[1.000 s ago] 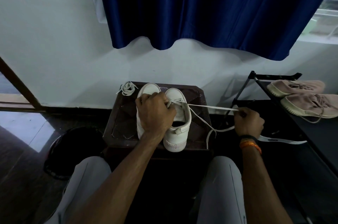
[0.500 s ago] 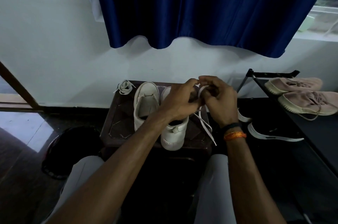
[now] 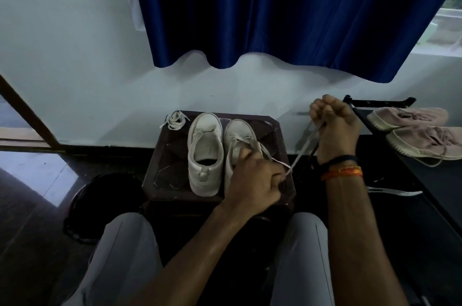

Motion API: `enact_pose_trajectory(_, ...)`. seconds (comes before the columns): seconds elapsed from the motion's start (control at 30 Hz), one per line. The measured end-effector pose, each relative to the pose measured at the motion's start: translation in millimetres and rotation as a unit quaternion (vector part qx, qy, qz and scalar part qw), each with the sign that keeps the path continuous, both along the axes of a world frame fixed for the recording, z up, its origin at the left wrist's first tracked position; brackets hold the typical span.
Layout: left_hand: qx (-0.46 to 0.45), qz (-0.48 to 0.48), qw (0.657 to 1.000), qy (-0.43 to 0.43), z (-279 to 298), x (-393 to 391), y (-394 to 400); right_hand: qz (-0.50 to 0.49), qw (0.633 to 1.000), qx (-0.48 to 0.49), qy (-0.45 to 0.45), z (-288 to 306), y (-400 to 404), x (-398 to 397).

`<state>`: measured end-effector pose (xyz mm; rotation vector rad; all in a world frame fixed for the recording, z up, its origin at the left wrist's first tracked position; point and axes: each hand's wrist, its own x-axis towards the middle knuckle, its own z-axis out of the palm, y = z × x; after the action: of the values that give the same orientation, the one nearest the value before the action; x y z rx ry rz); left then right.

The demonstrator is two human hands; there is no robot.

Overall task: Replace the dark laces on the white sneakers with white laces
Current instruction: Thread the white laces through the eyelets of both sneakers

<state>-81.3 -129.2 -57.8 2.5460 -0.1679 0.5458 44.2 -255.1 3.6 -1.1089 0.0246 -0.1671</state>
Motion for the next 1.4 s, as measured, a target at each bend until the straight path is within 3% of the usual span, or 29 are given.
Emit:
enact_pose_trajectory(0.07,0.0,-0.019,1.0,0.003,4,-2,0,0.018,1.0,0.003,-0.016,6,-1,-1)
enact_pose_trajectory(0.13,-0.109,-0.03,0.994,0.006,15,0,4,0.075,0.997,0.006,-0.029,13,1,-7)
enact_pose_trajectory(0.2,-0.244,0.004,0.97,0.023,27,8,11,0.143,0.989,-0.008,-0.035,20,5,-15)
enact_pose_trajectory(0.23,-0.268,0.032,0.963,0.018,32,13,16,0.176,0.984,-0.02,-0.035,22,7,-18)
enact_pose_trajectory(0.3,-0.229,0.052,0.972,-0.004,41,26,27,0.244,0.969,-0.038,-0.03,26,12,-25)
enact_pose_trajectory(0.43,-0.19,-0.068,0.978,0.055,58,45,40,0.335,0.938,-0.087,-0.036,28,25,-36)
enact_pose_trajectory(0.57,-0.168,-0.074,0.976,0.113,69,45,56,0.3,0.948,-0.101,-0.031,25,25,-36)
enact_pose_trajectory(0.87,-0.148,-0.008,0.984,0.1,85,36,113,0.117,0.967,-0.223,-0.048,4,2,-17)
enact_pose_trajectory(0.97,-0.156,0.034,0.984,0.08,85,35,115,0.105,0.935,-0.327,-0.092,1,5,-13)
enact_pose_trajectory(1.07,-0.187,0.01,0.976,0.11,84,36,111,0.097,0.835,-0.519,-0.155,-3,16,-14)
enact_pose_trajectory(1.13,-0.194,-0.008,0.97,0.148,81,38,106,0.098,0.799,-0.56,-0.196,1,26,-22)
enact_pose_trajectory(1.27,-0.166,0.004,0.972,0.165,74,41,98,0.19,0.809,-0.496,-0.251,8,49,-39)
enact_pose_trajectory(1.4,-0.176,0.019,0.971,0.158,67,38,102,0.151,0.815,-0.504,-0.241,-1,59,-39)
